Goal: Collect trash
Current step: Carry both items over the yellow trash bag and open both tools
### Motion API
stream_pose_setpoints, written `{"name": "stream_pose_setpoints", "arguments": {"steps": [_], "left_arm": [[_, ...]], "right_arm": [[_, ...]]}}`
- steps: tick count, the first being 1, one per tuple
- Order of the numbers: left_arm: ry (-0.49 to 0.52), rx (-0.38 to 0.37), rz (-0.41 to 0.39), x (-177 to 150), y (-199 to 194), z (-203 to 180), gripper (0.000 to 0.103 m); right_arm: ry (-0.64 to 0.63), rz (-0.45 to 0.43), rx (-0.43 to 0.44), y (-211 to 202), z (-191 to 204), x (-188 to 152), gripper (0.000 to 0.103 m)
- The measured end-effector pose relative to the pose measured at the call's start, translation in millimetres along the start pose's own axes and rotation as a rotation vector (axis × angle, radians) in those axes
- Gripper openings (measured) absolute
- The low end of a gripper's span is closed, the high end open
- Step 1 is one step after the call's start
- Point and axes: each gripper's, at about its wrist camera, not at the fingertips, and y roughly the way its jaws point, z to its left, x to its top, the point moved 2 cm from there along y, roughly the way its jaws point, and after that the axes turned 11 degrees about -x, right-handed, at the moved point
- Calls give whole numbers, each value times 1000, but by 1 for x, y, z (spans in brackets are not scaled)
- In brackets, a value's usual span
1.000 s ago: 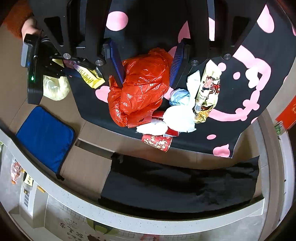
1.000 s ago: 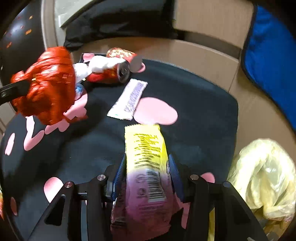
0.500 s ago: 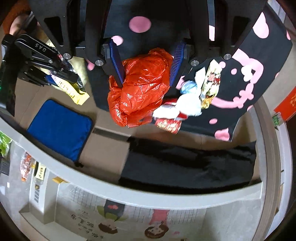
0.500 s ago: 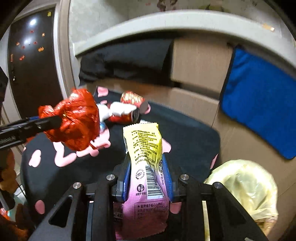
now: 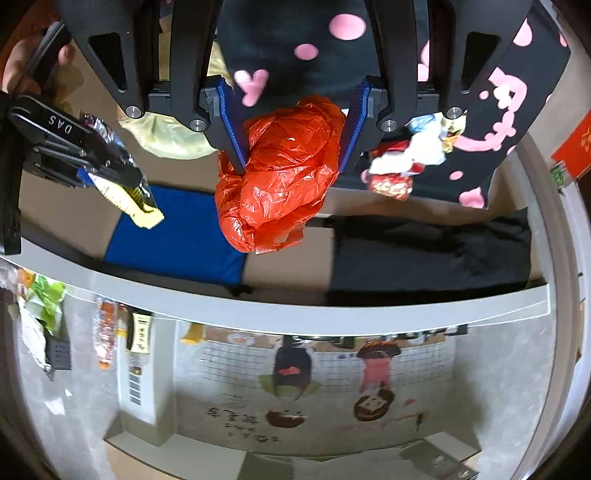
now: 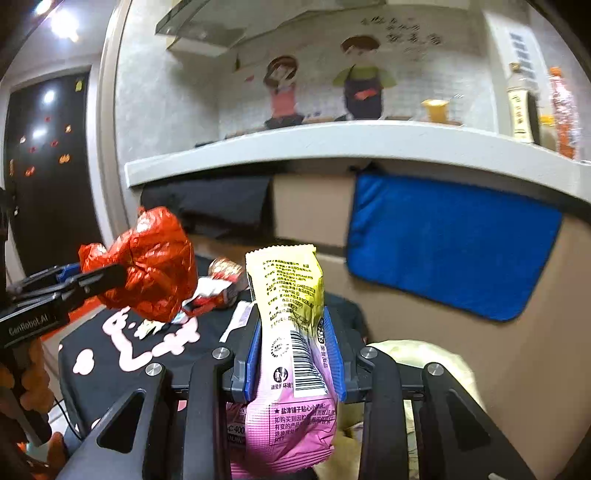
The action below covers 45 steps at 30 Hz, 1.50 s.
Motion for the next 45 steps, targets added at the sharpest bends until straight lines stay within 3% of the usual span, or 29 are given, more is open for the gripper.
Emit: {"name": "stream_pose_setpoints", "arguments": {"steps": [8, 19, 36, 41, 45], "left_arm": [[51, -77, 39, -2, 27, -48, 50], [9, -207, 176, -30, 102, -78, 50], [-71, -264, 295, -65, 180, -87, 51], [-76, -331, 296, -69, 192, -90, 54], [-147, -340, 268, -66, 195, -79, 58]], "right_arm": [[36, -33, -80, -17, -41, -7, 29], [54, 4, -167, -12, -83, -29, 30], [132, 100, -207, 23, -132, -61, 30], [144, 115, -215, 29, -138, -67, 30], [158, 130, -215, 34, -142, -71, 30]]}}
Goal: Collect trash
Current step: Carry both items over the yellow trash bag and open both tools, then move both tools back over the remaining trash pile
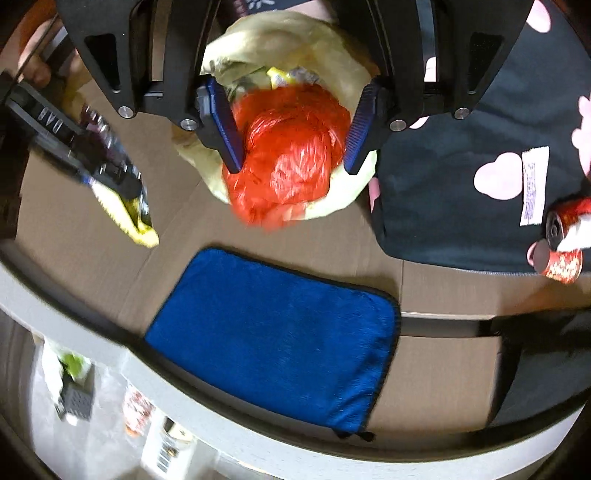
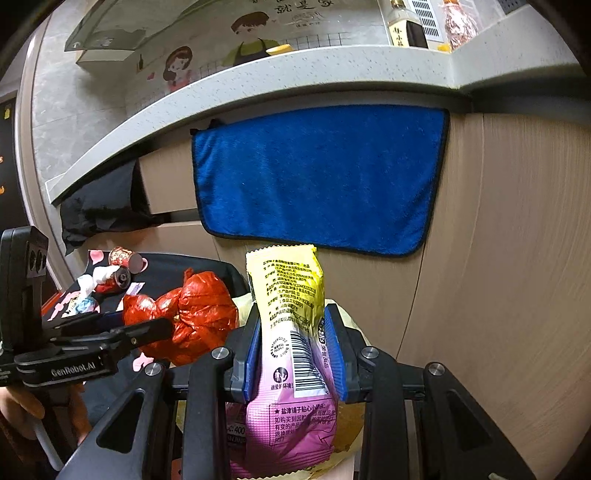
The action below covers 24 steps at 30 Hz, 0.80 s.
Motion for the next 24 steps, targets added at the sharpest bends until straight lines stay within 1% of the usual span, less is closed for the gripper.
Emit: {"name": "stream_pose_setpoints", "arguments": {"steps": [3, 7, 10, 14, 17, 18, 20, 21, 24], "left_arm": [[-14, -4, 4, 5, -5, 5, 58], [5, 18, -5, 8, -17, 8, 58], [27, 54, 0, 6, -27, 11, 58], [36, 103, 10, 2, -41, 19, 58], [30, 135, 7, 1, -52, 28, 58], [27, 145, 2, 0, -56, 31, 58], [22, 162, -6, -2, -64, 38, 58], [22, 177, -6, -3, -68, 42, 58], [24, 218, 3, -6, -79, 56, 58]], "right_arm": [[7, 14, -1, 6, -1, -3, 30], [23, 36, 14, 18, 1, -4, 31], [29, 58, 26, 30, 7, -5, 31], [20, 114, 39, 53, 19, -10, 33], [-5, 179, 41, 70, 30, -17, 38], [-12, 191, 40, 73, 34, -19, 45], [-15, 193, 41, 76, 38, -21, 54], [-11, 191, 50, 76, 39, -22, 56], [-15, 190, 67, 72, 43, -19, 56]]}}
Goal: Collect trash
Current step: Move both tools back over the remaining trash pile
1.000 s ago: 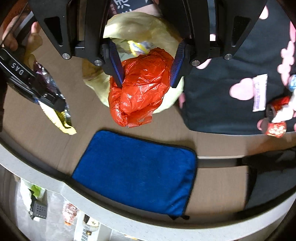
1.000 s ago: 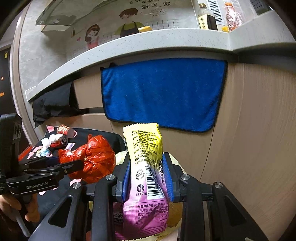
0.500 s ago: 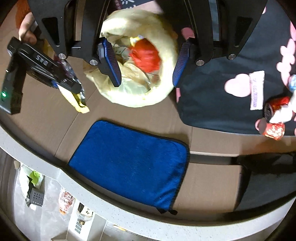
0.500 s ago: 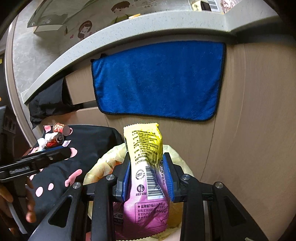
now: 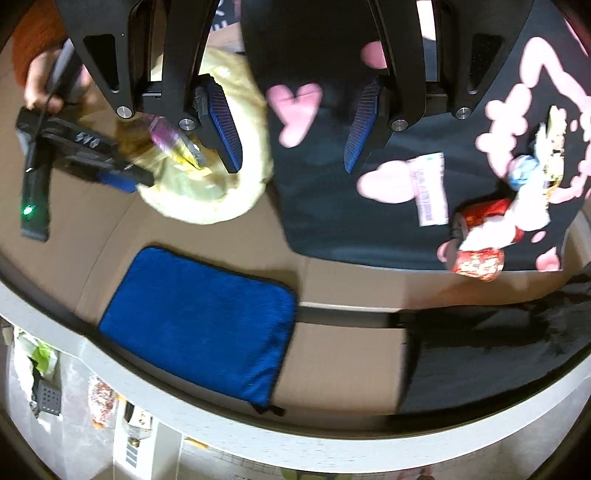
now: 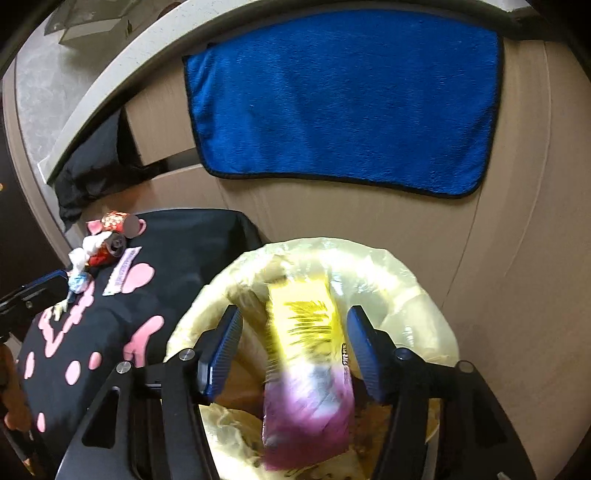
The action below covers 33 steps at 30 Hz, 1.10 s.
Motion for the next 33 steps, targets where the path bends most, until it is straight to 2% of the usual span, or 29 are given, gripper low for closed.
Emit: {"name": "stream_pose_setpoints", "arguments": {"steps": [5, 7, 14, 20, 25, 30, 33], "left_arm": [[-27, 74, -12, -9, -24, 34, 58], [-48, 105, -29, -11, -36, 49, 58], [-123, 202, -118, -15, -97, 105, 58], [-183, 289, -212, -18, -152, 159, 58], [-246, 354, -277, -24, -187, 209, 58], [-297, 343, -289, -28, -196, 251, 58], [-302, 263, -225, -29, -175, 270, 58]], "right_arm": [[-60, -50, -49, -18, 15, 6, 56], [-67, -53, -38, -23, 23, 10, 54], [-107, -63, 77, -36, 73, 20, 53], [-140, -105, 187, -55, 138, 35, 50], [-152, -137, 218, -69, 186, 50, 50], [-181, -176, 224, -71, 232, 62, 50], [-208, -168, 244, -56, 259, 64, 50]]}}
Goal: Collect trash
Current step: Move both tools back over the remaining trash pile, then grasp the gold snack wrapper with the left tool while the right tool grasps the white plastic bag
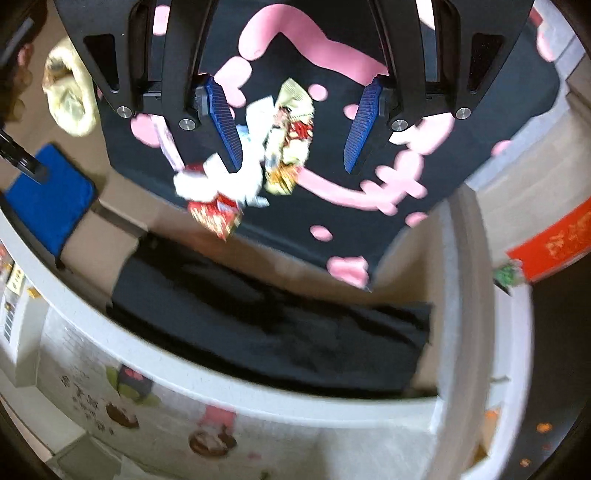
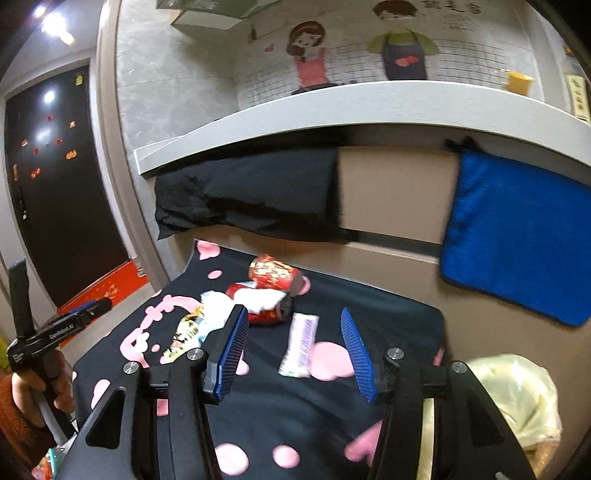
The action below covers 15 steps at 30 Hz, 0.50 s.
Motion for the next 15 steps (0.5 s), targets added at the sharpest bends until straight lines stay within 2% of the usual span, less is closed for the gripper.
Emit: {"name": "stream_pose_setpoints", "arguments": {"steps": [4, 8, 11, 15], "left_arm": [[39, -75, 111, -10, 43, -4, 58], [63, -92, 168, -16, 83, -11, 58], [38, -66, 193, -19, 112, -6, 58], [-65, -55, 235, -21, 144, 9, 53]], "right_arm": [[-40, 62, 10, 41, 20, -7, 50], [-72, 156, 17, 85, 29, -26, 50], [-81, 208, 10, 108, 27, -40, 51], [-54, 256, 17, 127, 14, -52, 51]]}}
